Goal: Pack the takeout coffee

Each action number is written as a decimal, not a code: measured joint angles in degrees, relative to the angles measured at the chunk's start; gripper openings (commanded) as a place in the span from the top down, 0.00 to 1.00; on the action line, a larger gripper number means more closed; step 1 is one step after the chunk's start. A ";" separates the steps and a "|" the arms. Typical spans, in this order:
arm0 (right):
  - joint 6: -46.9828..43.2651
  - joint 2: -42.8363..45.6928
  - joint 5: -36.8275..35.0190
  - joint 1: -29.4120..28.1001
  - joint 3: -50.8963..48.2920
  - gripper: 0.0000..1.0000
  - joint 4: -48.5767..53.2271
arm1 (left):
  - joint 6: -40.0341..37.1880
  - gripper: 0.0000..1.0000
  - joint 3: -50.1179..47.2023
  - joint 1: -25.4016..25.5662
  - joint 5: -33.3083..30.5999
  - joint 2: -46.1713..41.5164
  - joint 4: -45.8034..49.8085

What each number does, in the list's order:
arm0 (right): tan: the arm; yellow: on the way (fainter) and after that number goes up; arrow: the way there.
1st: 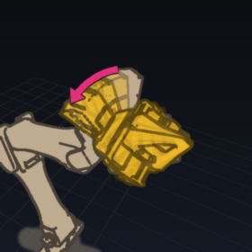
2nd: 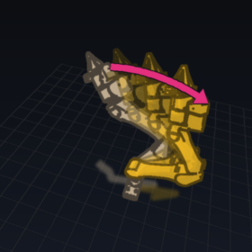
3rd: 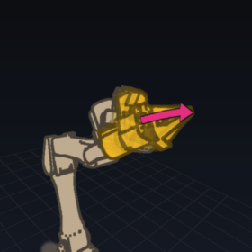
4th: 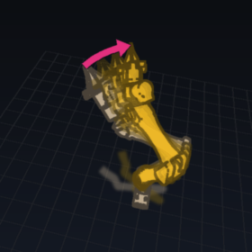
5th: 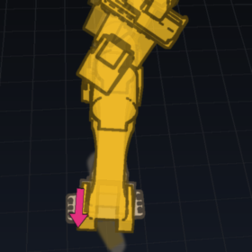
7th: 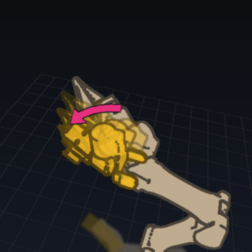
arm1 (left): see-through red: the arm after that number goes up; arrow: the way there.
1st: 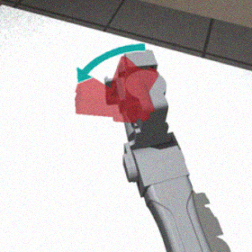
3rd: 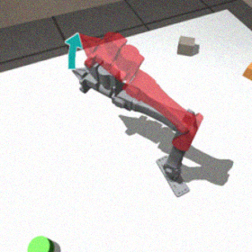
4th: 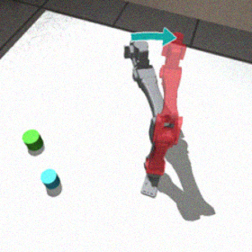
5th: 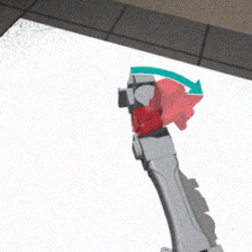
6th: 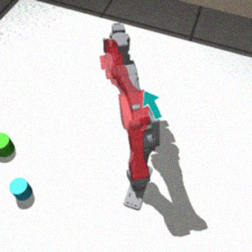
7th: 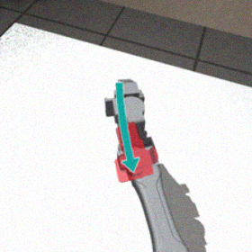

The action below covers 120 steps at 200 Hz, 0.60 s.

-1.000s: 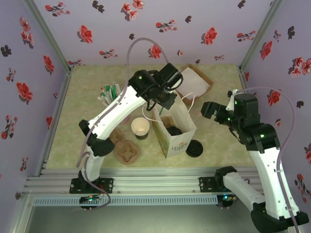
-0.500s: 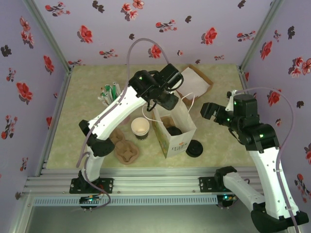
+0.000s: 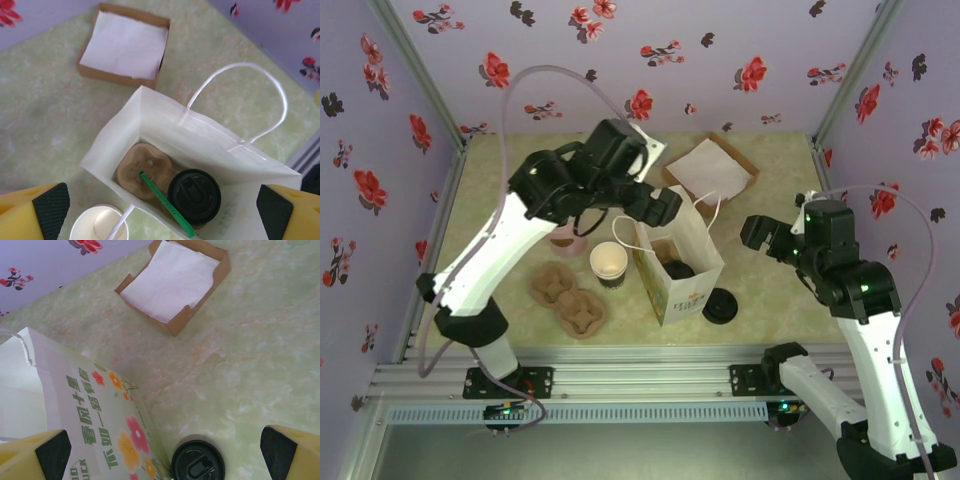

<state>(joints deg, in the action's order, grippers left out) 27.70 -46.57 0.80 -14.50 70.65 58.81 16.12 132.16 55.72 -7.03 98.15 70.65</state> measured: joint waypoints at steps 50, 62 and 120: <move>0.00 -9.94 -1.90 0.00 4.20 0.01 0.00 | 0.04 0.01 -1.95 -11.54 7.45 -1.99 -4.48; -0.11 -12.96 -2.58 0.00 5.25 0.01 -0.68 | 0.22 0.01 -2.19 -14.88 10.05 -1.20 -5.60; -4.76 -31.76 -4.76 0.09 15.04 0.07 -5.03 | 2.86 0.01 0.83 -25.22 21.79 9.01 -12.02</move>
<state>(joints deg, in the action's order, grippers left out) 22.94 -78.32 -3.97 -14.41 85.69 53.78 18.98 132.99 30.50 14.76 107.15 58.63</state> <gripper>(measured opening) 0.941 0.992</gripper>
